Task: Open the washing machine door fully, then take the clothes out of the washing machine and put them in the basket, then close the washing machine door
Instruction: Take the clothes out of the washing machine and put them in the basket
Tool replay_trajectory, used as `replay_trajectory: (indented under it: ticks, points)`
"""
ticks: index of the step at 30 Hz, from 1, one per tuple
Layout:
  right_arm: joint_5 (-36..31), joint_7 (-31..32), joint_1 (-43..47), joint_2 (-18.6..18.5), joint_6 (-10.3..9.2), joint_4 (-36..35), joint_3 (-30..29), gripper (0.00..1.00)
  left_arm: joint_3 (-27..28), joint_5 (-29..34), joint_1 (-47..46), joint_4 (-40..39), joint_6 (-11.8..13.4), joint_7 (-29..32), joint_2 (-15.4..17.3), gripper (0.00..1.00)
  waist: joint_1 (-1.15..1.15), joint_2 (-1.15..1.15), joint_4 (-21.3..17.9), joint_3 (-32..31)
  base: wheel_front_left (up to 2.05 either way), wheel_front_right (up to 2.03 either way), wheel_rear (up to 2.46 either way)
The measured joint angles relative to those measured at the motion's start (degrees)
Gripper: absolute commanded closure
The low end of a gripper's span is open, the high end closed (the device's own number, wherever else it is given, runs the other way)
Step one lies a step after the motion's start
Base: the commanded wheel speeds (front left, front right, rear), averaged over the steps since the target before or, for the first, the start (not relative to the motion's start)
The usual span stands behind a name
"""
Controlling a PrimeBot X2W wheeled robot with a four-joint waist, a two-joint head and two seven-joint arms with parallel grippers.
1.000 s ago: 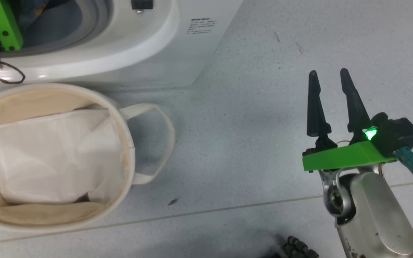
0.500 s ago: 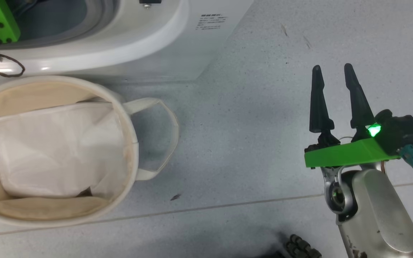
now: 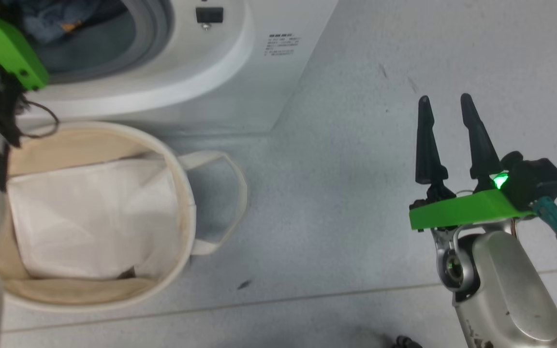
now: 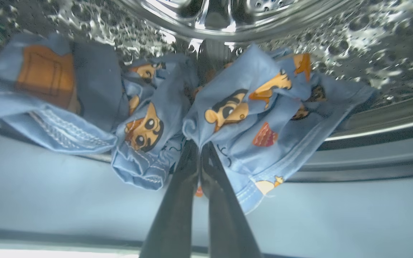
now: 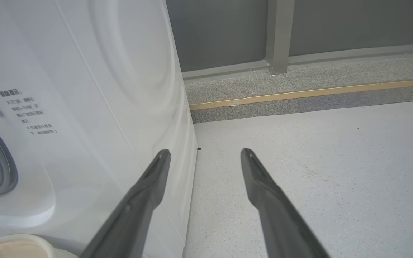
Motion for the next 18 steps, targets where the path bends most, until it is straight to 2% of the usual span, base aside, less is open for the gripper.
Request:
replay_trajectory:
  ticks: [5, 10, 18]
  points:
    - [0.07, -0.01, 0.90, 0.00, 0.00, 1.22, 0.01, 0.00, -4.26, -1.72, 6.92, -7.04, -0.01, -7.04, -0.45, 1.00, 0.00, 0.00, 0.31, -3.24, 0.00, 0.00, 0.00]
    - [0.07, 0.00, 3.20, 0.00, 0.00, 2.86, -0.02, 0.00, -8.94, -6.65, 15.23, -14.37, -0.01, -14.13, -0.16, 1.00, 0.00, 0.00, 1.09, -7.17, 0.00, 0.00, 0.00]
    - [0.08, 0.00, 5.93, 0.00, 0.00, 5.08, 0.19, 0.00, -13.43, -13.05, 27.20, -24.48, -0.01, -19.75, 3.04, 1.00, -0.01, 0.00, 2.86, -14.16, 0.00, 0.00, 0.00]
